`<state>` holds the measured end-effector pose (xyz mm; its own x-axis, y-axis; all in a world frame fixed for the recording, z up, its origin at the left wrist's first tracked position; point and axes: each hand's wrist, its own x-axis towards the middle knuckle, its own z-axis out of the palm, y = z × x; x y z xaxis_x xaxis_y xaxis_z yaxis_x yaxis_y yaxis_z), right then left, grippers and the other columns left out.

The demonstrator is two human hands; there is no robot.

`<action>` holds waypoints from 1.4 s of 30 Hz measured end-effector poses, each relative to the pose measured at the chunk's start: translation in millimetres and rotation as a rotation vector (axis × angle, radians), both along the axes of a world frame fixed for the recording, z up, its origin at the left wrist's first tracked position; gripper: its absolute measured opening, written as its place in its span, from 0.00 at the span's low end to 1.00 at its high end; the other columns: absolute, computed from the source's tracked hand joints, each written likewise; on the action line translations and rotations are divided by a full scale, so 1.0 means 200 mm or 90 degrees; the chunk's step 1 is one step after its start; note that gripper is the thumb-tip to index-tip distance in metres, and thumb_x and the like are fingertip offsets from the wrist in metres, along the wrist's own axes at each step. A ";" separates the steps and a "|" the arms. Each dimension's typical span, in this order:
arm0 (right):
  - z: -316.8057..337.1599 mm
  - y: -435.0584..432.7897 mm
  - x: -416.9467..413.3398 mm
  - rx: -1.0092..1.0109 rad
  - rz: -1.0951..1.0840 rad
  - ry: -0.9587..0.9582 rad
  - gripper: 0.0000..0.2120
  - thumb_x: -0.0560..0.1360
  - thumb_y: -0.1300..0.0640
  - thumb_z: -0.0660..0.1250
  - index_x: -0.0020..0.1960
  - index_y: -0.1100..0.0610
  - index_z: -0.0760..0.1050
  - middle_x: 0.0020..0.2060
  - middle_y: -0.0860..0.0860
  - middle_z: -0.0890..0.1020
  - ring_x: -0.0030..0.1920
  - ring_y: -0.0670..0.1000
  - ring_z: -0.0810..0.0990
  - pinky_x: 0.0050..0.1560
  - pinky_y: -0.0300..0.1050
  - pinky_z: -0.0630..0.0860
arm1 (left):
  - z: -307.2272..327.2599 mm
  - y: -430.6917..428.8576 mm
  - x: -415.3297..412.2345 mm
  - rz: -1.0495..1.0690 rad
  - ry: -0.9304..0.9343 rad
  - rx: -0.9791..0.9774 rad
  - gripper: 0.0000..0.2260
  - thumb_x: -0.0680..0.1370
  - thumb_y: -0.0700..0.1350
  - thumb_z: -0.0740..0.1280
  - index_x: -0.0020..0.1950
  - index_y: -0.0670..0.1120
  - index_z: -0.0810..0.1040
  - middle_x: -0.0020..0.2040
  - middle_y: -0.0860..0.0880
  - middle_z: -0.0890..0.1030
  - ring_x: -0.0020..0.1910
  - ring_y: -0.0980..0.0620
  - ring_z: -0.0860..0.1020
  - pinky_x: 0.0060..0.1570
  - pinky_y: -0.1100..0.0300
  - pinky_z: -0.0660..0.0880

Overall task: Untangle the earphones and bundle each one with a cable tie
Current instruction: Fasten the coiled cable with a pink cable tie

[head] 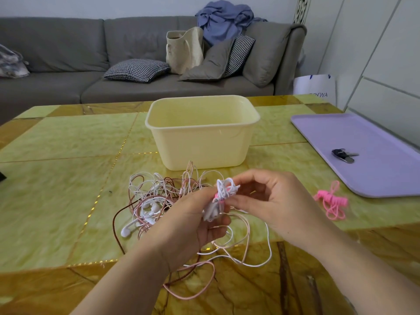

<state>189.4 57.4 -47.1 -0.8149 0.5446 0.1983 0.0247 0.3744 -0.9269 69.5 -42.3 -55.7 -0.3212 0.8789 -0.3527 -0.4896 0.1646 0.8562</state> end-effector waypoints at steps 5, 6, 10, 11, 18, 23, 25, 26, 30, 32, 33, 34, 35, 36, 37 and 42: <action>0.00 0.01 -0.01 -0.020 -0.042 0.001 0.08 0.64 0.51 0.73 0.42 0.51 0.81 0.36 0.49 0.85 0.36 0.46 0.83 0.41 0.37 0.79 | -0.08 0.02 -0.02 0.031 0.126 0.033 0.12 0.80 0.40 0.57 0.50 0.44 0.81 0.47 0.45 0.82 0.46 0.50 0.80 0.41 0.59 0.78; 0.00 0.02 -0.01 -0.025 -0.049 0.003 0.10 0.63 0.49 0.72 0.42 0.51 0.81 0.36 0.49 0.85 0.36 0.45 0.82 0.40 0.36 0.79 | -0.07 0.02 -0.02 0.028 0.132 0.050 0.11 0.79 0.41 0.59 0.51 0.44 0.81 0.48 0.44 0.82 0.47 0.51 0.80 0.43 0.58 0.79; 0.00 0.02 0.00 -0.016 -0.054 -0.006 0.07 0.68 0.54 0.73 0.45 0.54 0.82 0.36 0.50 0.85 0.37 0.47 0.84 0.41 0.40 0.80 | -0.06 -0.01 -0.02 -0.013 0.252 0.112 0.09 0.71 0.46 0.66 0.50 0.51 0.82 0.48 0.46 0.83 0.49 0.50 0.81 0.53 0.55 0.77; -0.01 0.02 0.00 -0.001 -0.063 -0.011 0.05 0.70 0.56 0.73 0.45 0.55 0.82 0.36 0.50 0.85 0.37 0.48 0.84 0.42 0.42 0.81 | -0.07 -0.01 -0.01 -0.001 0.278 0.110 0.09 0.71 0.47 0.67 0.49 0.53 0.82 0.47 0.49 0.84 0.48 0.51 0.82 0.55 0.54 0.77; 0.00 0.01 -0.01 -0.011 -0.088 0.011 0.05 0.70 0.58 0.73 0.46 0.55 0.79 0.36 0.50 0.84 0.36 0.48 0.82 0.38 0.36 0.78 | -0.04 0.03 0.03 0.094 0.005 0.159 0.05 0.67 0.39 0.67 0.35 0.44 0.83 0.37 0.45 0.82 0.36 0.52 0.82 0.43 0.61 0.81; 0.02 -0.01 -0.02 0.003 -0.080 0.015 0.04 0.70 0.60 0.73 0.42 0.55 0.79 0.36 0.51 0.83 0.36 0.51 0.82 0.39 0.39 0.80 | -0.01 0.03 0.04 0.116 -0.104 0.150 0.05 0.67 0.37 0.65 0.40 0.37 0.76 0.34 0.43 0.81 0.32 0.50 0.82 0.41 0.60 0.81; 0.03 0.00 -0.02 0.004 -0.073 0.007 0.03 0.70 0.60 0.73 0.42 0.55 0.80 0.36 0.52 0.83 0.36 0.51 0.82 0.38 0.39 0.80 | 0.00 0.02 0.02 0.091 -0.109 0.142 0.06 0.67 0.37 0.65 0.42 0.36 0.76 0.36 0.41 0.81 0.34 0.49 0.82 0.44 0.58 0.80; 0.03 0.00 -0.01 -0.007 -0.065 0.003 0.03 0.70 0.61 0.73 0.43 0.55 0.81 0.36 0.53 0.83 0.34 0.49 0.82 0.37 0.38 0.79 | 0.00 0.01 0.00 0.070 -0.106 0.132 0.07 0.68 0.37 0.65 0.44 0.36 0.76 0.39 0.40 0.81 0.37 0.48 0.82 0.47 0.56 0.79; 0.03 0.00 0.00 -0.060 -0.023 -0.033 0.03 0.72 0.61 0.71 0.43 0.54 0.81 0.35 0.51 0.84 0.31 0.43 0.81 0.34 0.31 0.74 | -0.01 -0.02 -0.07 -0.009 -0.074 0.081 0.13 0.70 0.34 0.70 0.53 0.33 0.75 0.45 0.38 0.79 0.44 0.46 0.79 0.53 0.51 0.76; 0.02 0.01 0.00 -0.064 -0.018 -0.046 0.03 0.73 0.61 0.70 0.42 0.54 0.81 0.34 0.49 0.84 0.31 0.43 0.81 0.34 0.31 0.74 | -0.02 -0.02 -0.09 -0.014 -0.076 0.075 0.17 0.68 0.35 0.70 0.55 0.33 0.74 0.45 0.38 0.79 0.42 0.47 0.80 0.52 0.52 0.78; 0.02 0.01 -0.01 -0.068 -0.017 -0.050 0.04 0.73 0.61 0.70 0.42 0.54 0.81 0.34 0.48 0.84 0.31 0.42 0.81 0.34 0.31 0.74 | -0.02 -0.02 -0.09 -0.013 -0.075 0.072 0.19 0.67 0.36 0.69 0.56 0.33 0.74 0.45 0.38 0.80 0.41 0.47 0.80 0.50 0.54 0.79; 0.01 0.01 -0.01 -0.073 -0.016 -0.054 0.04 0.74 0.61 0.69 0.43 0.54 0.81 0.34 0.48 0.84 0.32 0.42 0.81 0.34 0.31 0.75 | -0.02 -0.02 -0.09 -0.011 -0.065 0.068 0.19 0.66 0.37 0.70 0.56 0.32 0.74 0.45 0.39 0.80 0.40 0.48 0.80 0.47 0.56 0.79; 0.01 0.01 -0.01 -0.076 -0.015 -0.059 0.03 0.74 0.61 0.69 0.43 0.55 0.81 0.34 0.48 0.84 0.32 0.42 0.81 0.35 0.31 0.75 | -0.02 -0.02 -0.09 -0.009 -0.046 0.060 0.19 0.66 0.36 0.71 0.55 0.33 0.75 0.45 0.39 0.80 0.39 0.48 0.80 0.44 0.58 0.79; 0.00 0.02 -0.01 -0.075 -0.012 -0.066 0.03 0.74 0.60 0.69 0.43 0.54 0.81 0.35 0.48 0.84 0.33 0.43 0.81 0.35 0.32 0.75 | -0.02 -0.02 -0.08 -0.007 -0.022 0.051 0.17 0.66 0.35 0.74 0.52 0.33 0.76 0.44 0.39 0.80 0.39 0.48 0.80 0.43 0.59 0.79; 0.00 0.01 -0.01 -0.070 -0.008 -0.074 0.03 0.74 0.60 0.68 0.44 0.54 0.81 0.36 0.48 0.84 0.34 0.43 0.81 0.36 0.33 0.76 | -0.02 -0.02 -0.08 -0.001 0.001 0.043 0.14 0.65 0.36 0.74 0.49 0.34 0.77 0.42 0.40 0.80 0.38 0.48 0.80 0.41 0.60 0.79; -0.01 0.01 -0.01 0.025 -0.016 -0.130 0.03 0.72 0.54 0.72 0.45 0.49 0.80 0.42 0.48 0.83 0.43 0.44 0.81 0.47 0.37 0.78 | -0.02 -0.01 -0.05 0.035 0.008 0.045 0.12 0.66 0.40 0.67 0.46 0.35 0.79 0.40 0.41 0.81 0.35 0.51 0.80 0.35 0.64 0.79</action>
